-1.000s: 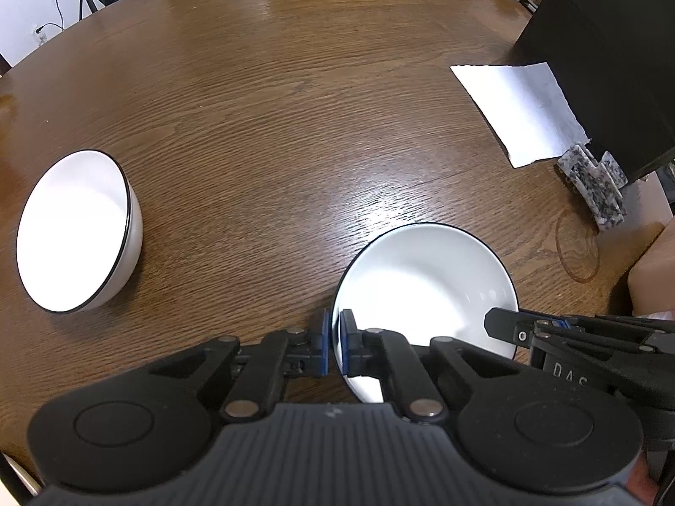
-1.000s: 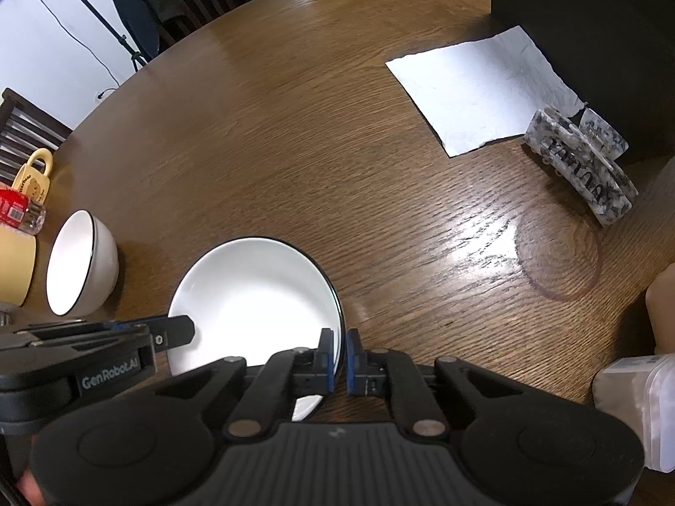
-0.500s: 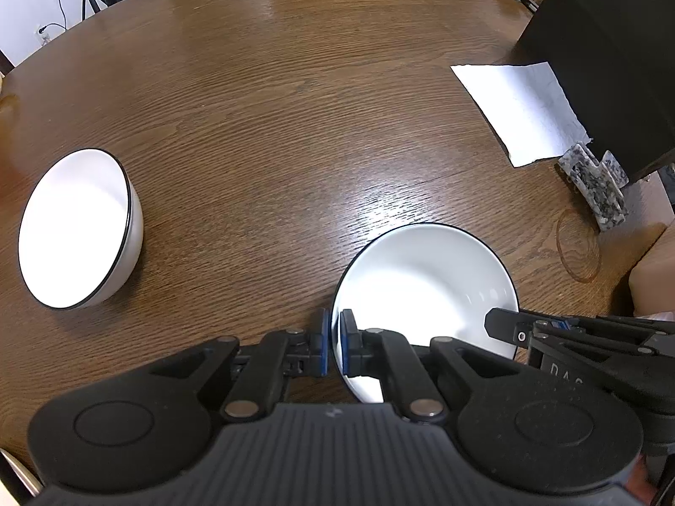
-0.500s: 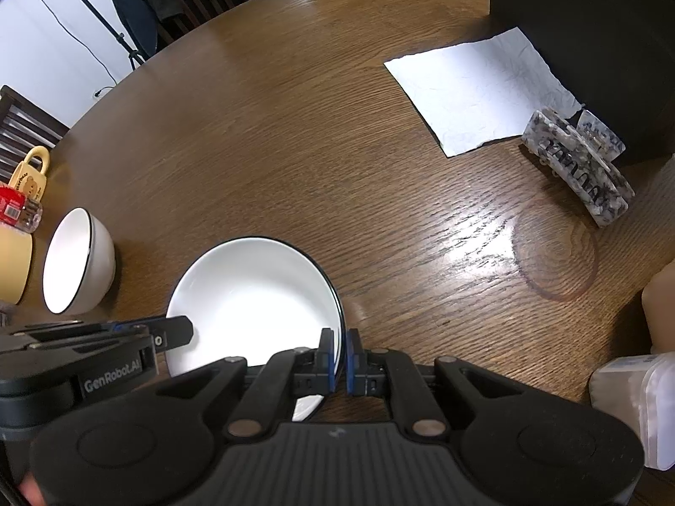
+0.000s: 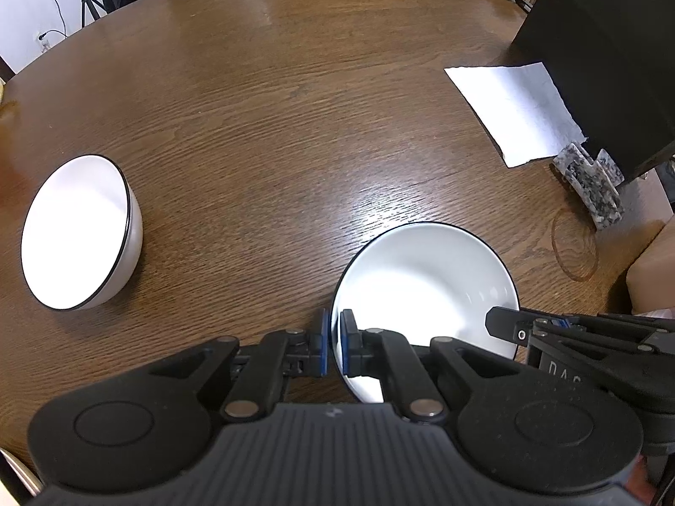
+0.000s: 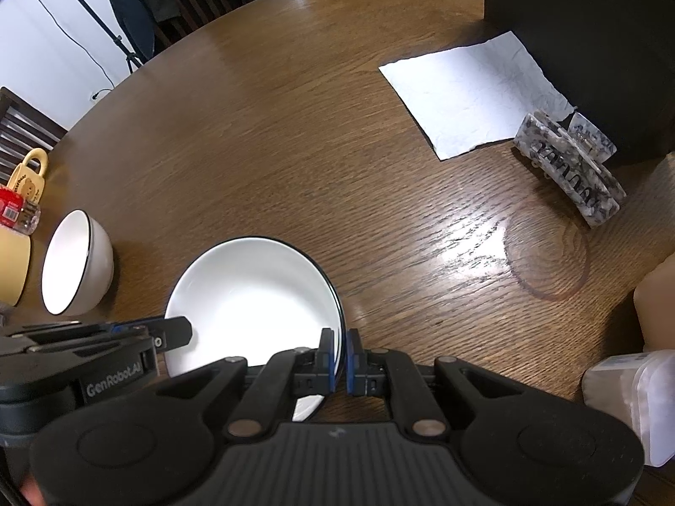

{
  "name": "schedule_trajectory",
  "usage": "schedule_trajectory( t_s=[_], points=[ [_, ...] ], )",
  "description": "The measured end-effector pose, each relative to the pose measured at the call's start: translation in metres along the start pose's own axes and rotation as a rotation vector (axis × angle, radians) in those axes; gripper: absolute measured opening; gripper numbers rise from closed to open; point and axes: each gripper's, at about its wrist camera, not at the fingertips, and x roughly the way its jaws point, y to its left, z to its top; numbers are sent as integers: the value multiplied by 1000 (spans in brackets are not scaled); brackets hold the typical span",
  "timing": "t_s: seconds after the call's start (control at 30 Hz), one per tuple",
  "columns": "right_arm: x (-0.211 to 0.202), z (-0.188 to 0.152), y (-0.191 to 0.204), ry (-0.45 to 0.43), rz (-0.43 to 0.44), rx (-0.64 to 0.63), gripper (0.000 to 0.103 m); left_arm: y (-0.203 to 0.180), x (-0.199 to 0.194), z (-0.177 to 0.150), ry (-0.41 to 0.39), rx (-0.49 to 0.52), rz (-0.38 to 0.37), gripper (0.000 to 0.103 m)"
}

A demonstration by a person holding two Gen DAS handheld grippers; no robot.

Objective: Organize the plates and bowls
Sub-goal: 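Lift the white bowl and carry it toward the blue bowl with both grippers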

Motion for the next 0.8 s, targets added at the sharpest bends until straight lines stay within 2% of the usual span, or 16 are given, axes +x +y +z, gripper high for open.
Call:
schedule_trajectory(
  t_s=[0.8],
  points=[
    [-25,-1,16,-45,7,-34,5,10,-31,-3,-60,-24,10,6]
  ],
)
